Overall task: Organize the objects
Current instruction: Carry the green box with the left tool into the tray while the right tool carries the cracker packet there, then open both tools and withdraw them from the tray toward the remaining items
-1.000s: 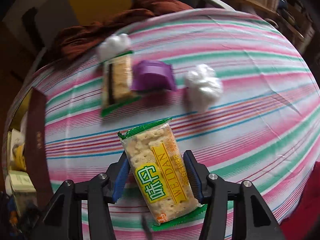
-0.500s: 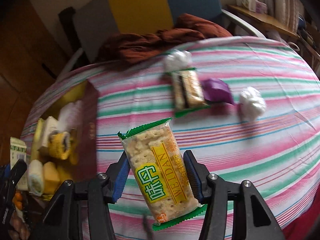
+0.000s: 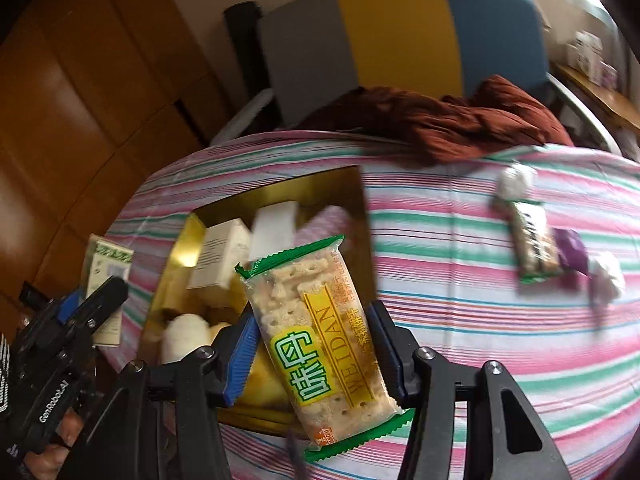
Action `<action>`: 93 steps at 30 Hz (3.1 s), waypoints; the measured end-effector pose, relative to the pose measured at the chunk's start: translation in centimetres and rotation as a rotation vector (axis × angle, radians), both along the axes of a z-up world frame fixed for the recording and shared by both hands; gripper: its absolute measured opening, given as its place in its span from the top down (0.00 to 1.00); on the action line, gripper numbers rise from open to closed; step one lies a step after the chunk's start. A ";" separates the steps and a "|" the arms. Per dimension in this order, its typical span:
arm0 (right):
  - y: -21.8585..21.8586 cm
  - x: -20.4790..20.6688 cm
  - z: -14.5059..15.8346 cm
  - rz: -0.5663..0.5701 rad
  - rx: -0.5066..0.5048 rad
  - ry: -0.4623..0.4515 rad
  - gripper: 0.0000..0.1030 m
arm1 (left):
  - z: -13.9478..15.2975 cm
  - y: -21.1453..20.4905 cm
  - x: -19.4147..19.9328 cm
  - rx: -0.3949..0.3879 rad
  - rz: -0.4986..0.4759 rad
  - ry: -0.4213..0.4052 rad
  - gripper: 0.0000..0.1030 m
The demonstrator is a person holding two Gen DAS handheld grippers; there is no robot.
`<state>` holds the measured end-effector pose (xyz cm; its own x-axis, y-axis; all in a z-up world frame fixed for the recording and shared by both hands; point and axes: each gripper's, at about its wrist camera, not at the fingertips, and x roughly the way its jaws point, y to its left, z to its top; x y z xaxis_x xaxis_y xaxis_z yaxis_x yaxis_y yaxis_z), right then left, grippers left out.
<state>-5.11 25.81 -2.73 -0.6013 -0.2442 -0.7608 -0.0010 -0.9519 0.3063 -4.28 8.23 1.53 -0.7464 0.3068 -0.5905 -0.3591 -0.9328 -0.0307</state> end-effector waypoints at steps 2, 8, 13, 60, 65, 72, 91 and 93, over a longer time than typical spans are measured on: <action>-1.3 -0.4 -0.1 0.020 0.008 -0.001 0.48 | -0.1 -0.9 -0.3 0.002 0.025 0.001 0.70; -3.2 -1.2 -0.6 0.045 0.026 -0.015 0.48 | -0.6 -2.6 -0.9 -0.011 0.088 0.004 0.70; -3.8 -1.4 -0.6 0.051 0.035 -0.015 0.48 | -0.8 -3.4 -1.5 -0.010 0.118 -0.002 0.70; -5.6 0.2 0.6 -0.013 0.308 0.077 0.46 | -1.6 -3.9 -1.3 -0.004 0.151 -0.017 0.33; -5.6 1.1 1.5 -0.019 0.332 0.116 0.46 | -1.7 -3.8 -1.0 -0.020 0.156 -0.021 0.33; -5.1 2.2 2.6 -0.044 0.364 0.158 0.46 | -1.5 -2.8 -0.9 -0.032 0.139 -0.023 0.33; -0.7 2.3 1.7 -0.110 0.365 0.126 0.46 | -0.9 1.4 -1.0 -0.087 0.060 -0.010 0.32; 0.9 1.9 1.0 -0.132 0.360 0.092 0.46 | -0.8 2.1 -1.1 -0.094 0.042 -0.008 0.32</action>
